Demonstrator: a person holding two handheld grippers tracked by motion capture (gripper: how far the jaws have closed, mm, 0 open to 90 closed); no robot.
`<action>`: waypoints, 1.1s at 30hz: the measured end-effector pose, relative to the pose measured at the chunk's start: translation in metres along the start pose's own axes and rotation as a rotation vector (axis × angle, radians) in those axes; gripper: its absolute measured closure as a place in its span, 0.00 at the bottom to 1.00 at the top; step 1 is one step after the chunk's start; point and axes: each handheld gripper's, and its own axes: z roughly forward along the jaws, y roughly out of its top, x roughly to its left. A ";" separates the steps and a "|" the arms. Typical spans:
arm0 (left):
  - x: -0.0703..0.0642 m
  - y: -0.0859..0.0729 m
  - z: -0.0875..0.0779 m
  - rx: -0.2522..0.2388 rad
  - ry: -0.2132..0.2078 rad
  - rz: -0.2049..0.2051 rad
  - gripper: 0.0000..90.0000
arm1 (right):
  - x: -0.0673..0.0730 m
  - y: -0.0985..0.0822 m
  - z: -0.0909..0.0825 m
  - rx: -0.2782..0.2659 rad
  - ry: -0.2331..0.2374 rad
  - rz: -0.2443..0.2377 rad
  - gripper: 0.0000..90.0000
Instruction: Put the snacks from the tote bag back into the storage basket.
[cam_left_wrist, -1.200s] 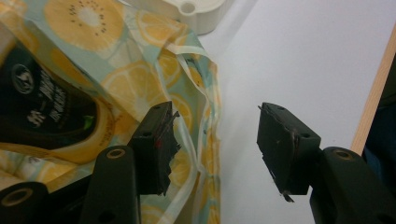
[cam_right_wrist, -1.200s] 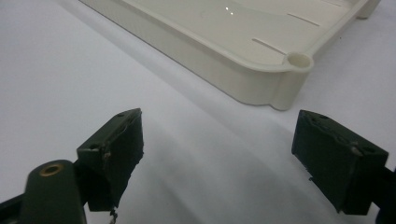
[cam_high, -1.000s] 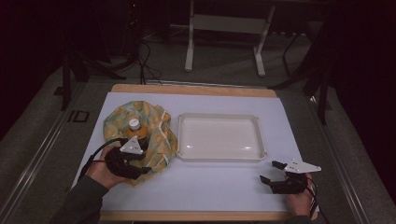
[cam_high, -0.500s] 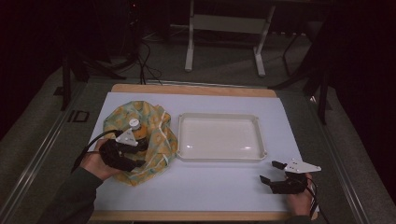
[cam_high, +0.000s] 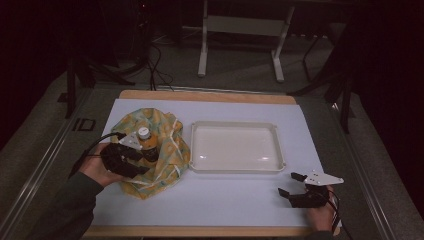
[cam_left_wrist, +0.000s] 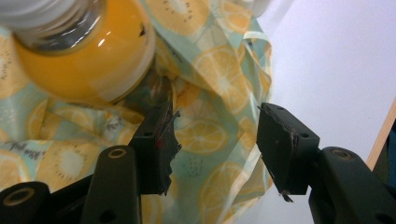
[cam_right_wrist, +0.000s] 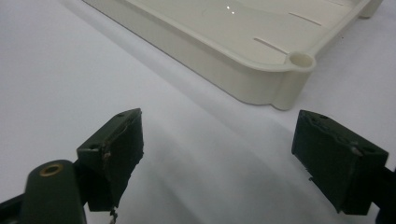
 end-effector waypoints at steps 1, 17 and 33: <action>0.002 0.000 -0.001 0.001 0.000 -0.002 0.52 | 0.000 0.000 0.000 0.000 0.000 0.000 0.18; 0.024 0.003 -0.018 0.012 0.041 -0.041 0.52 | 0.000 0.000 0.000 -0.002 0.001 -0.003 0.18; 0.040 0.012 -0.028 0.029 0.063 -0.036 0.53 | 0.000 0.000 0.000 -0.004 0.004 -0.004 0.18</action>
